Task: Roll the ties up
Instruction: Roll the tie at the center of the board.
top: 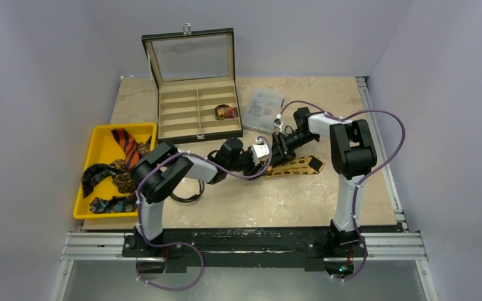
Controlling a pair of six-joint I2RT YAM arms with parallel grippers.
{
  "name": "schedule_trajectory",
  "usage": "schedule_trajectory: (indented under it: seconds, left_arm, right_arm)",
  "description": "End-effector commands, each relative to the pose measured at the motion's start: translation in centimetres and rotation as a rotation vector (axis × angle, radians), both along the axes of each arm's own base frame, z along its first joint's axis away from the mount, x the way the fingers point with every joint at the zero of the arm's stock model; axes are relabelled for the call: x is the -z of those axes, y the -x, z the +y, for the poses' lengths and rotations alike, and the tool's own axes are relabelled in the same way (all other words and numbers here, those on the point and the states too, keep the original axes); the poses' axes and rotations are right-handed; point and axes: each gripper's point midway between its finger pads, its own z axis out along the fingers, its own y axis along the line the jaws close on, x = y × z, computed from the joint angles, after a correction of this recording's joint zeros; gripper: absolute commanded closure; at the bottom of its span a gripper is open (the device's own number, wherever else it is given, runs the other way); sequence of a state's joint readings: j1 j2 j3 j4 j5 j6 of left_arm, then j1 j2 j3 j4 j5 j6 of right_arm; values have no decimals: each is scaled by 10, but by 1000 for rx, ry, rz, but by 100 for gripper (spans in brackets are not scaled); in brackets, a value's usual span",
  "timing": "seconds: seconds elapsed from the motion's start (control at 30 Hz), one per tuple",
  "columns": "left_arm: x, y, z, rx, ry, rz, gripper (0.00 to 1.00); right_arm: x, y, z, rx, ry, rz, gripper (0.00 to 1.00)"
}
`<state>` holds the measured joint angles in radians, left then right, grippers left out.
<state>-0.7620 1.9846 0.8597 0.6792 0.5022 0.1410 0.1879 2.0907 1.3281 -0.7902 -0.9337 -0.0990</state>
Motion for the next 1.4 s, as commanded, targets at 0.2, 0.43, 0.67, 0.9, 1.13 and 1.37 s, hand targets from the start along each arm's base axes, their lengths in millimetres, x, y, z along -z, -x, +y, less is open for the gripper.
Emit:
schedule_trajectory:
  seconds: [0.2, 0.43, 0.67, 0.9, 1.13, 1.37]
  left_arm:
    - [55, 17, 67, -59, -437, 119, 78]
    - [56, 12, 56, -42, -479, 125, 78]
    - [59, 9, 52, -57, -493, 134, 78]
    - [50, 10, 53, -82, -438, 137, 70]
    - [-2, 10, 55, -54, -76, 79, 41]
    - [-6, 14, 63, -18, 8, -40, 32]
  right_arm:
    - [-28, -37, -2, 25, 17, -226, 33]
    - [-33, -20, 22, 68, -39, -148, 42]
    - [-14, 0, 17, 58, 10, -105, 48]
    - [26, -6, 5, 70, 118, -123, 100]
    - [57, -10, 18, 10, 44, -108, 100]
    - [69, -4, 27, -48, -14, -52, 100]
